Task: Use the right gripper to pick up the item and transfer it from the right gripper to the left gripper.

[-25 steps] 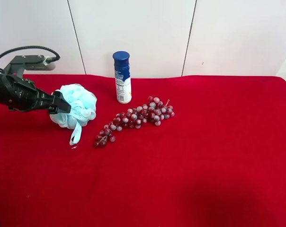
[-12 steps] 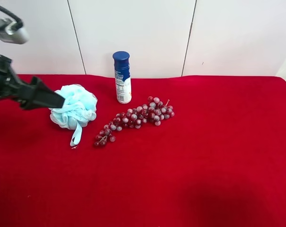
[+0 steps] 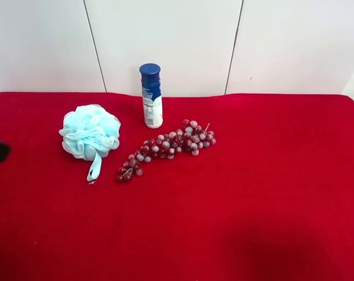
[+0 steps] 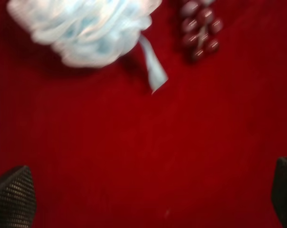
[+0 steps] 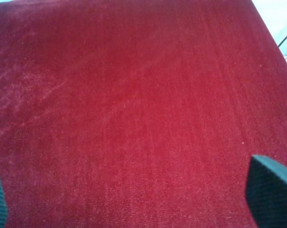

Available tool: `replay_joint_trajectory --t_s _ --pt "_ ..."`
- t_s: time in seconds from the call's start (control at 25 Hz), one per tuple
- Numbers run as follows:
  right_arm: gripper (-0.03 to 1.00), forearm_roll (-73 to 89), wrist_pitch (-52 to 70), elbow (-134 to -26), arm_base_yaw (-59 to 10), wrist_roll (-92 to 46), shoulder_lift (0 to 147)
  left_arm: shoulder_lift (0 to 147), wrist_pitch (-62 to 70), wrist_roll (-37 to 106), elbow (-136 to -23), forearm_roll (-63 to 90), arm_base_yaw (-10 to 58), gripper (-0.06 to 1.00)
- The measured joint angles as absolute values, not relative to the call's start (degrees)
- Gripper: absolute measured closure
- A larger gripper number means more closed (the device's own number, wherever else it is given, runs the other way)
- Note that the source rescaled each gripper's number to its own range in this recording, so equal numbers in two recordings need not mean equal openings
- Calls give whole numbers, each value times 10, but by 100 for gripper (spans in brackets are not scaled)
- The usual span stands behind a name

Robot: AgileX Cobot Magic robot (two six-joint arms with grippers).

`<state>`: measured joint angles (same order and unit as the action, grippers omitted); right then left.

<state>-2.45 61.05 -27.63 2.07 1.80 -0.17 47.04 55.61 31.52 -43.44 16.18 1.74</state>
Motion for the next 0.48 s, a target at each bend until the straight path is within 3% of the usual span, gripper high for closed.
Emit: replay_joint_trajectory --t_s 0.48 --pt "-3 -25 610 -276 21 18 -2 293 648 152 -373 104 17 -6"
